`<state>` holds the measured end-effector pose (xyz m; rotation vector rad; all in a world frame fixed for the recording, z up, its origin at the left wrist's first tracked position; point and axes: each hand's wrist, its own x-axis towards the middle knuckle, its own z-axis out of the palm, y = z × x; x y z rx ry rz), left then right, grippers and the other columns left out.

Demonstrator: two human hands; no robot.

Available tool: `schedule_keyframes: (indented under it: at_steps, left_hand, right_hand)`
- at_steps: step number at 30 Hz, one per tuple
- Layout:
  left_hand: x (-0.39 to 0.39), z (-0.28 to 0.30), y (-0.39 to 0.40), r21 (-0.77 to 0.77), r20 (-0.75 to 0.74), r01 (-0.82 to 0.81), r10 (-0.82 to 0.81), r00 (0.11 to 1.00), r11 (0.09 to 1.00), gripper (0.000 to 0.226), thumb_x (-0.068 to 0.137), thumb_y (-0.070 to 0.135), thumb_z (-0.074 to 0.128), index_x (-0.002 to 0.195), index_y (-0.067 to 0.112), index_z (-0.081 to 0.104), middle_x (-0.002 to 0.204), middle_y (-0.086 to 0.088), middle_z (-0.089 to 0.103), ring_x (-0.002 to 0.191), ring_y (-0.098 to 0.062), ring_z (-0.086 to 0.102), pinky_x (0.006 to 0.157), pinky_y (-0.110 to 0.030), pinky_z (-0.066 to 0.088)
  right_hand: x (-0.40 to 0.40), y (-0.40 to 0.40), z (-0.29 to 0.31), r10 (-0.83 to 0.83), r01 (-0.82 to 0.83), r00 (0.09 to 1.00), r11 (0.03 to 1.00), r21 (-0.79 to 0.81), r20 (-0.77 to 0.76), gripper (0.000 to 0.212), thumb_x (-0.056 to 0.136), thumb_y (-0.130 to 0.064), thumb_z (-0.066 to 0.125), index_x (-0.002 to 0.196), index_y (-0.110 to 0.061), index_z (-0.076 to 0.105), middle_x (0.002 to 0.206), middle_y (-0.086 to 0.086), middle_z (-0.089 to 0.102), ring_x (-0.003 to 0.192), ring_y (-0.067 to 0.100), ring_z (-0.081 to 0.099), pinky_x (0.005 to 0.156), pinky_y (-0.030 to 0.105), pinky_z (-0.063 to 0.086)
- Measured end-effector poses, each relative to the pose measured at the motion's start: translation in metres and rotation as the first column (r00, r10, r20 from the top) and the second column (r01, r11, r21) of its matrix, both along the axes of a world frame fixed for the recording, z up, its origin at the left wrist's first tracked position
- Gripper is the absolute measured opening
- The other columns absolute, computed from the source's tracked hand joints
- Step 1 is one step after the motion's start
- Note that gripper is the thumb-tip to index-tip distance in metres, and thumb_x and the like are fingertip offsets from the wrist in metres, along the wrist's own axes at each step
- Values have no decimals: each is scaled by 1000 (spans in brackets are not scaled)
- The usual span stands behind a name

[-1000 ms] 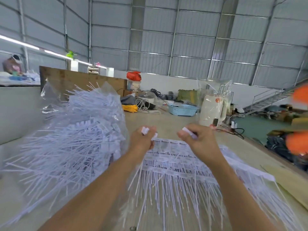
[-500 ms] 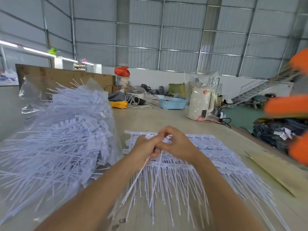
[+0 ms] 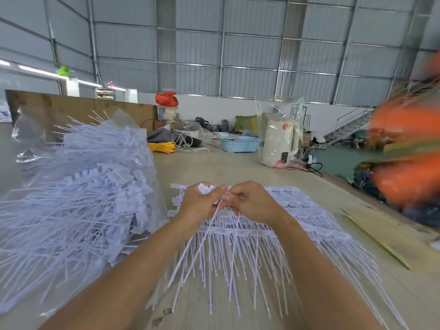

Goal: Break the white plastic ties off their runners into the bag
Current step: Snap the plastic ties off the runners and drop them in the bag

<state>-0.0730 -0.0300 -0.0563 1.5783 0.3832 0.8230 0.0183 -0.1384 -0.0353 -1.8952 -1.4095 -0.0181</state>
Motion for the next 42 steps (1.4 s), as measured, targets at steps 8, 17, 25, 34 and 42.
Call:
schedule_keyframes:
  at_steps: [8, 17, 25, 34, 42]
  left_hand:
    - [1, 2, 3, -6, -23, -53, 53, 998, 999, 39, 88, 17, 66, 52, 13, 52, 36, 4, 50, 29, -5, 39, 35, -13, 29]
    - [-31, 28, 45, -200, -95, -341, 328, 940, 919, 31, 88, 10, 62, 59, 8, 49, 37, 4, 45, 30, -7, 38, 32, -13, 28]
    - [-88, 107, -1, 64, 255, 189, -200, 946, 980, 24, 91, 29, 59, 69, 21, 62, 52, 5, 52, 39, -5, 38, 38, -12, 29]
    - [-162, 70, 149, 864, -354, -149, 790, 500, 482, 19, 95, 13, 51, 111, 9, 60, 106, -17, 63, 98, -33, 61, 77, -32, 46]
    - [-149, 45, 183, 818, -538, 29, 747, 391, 574, 58, 90, 65, 31, 137, 31, 36, 140, -16, 40, 131, -35, 34, 109, -50, 27]
  right_hand:
    - [-2, 3, -2, -28, 25, 996, 999, 37, 80, 42, 92, -18, 58, 50, -23, 52, 57, 9, 59, 60, 22, 55, 70, 40, 50]
    - [16, -18, 14, -345, 273, 912, 915, 298, 222, 28, 92, -24, 57, 65, -17, 64, 57, -9, 56, 59, 16, 53, 60, 26, 41]
    - [25, -9, -15, -358, 323, 923, 920, 222, 142, 30, 91, -26, 57, 65, -12, 62, 57, 6, 58, 62, 30, 53, 59, 36, 43]
    - [22, -3, -13, -344, 305, 921, 928, 213, 183, 33, 92, -26, 55, 67, -7, 64, 61, 13, 58, 63, 31, 52, 59, 34, 39]
    - [23, -3, -18, -310, 293, 944, 946, 139, 116, 33, 94, -33, 51, 72, -11, 61, 69, 11, 64, 71, 30, 58, 69, 38, 49]
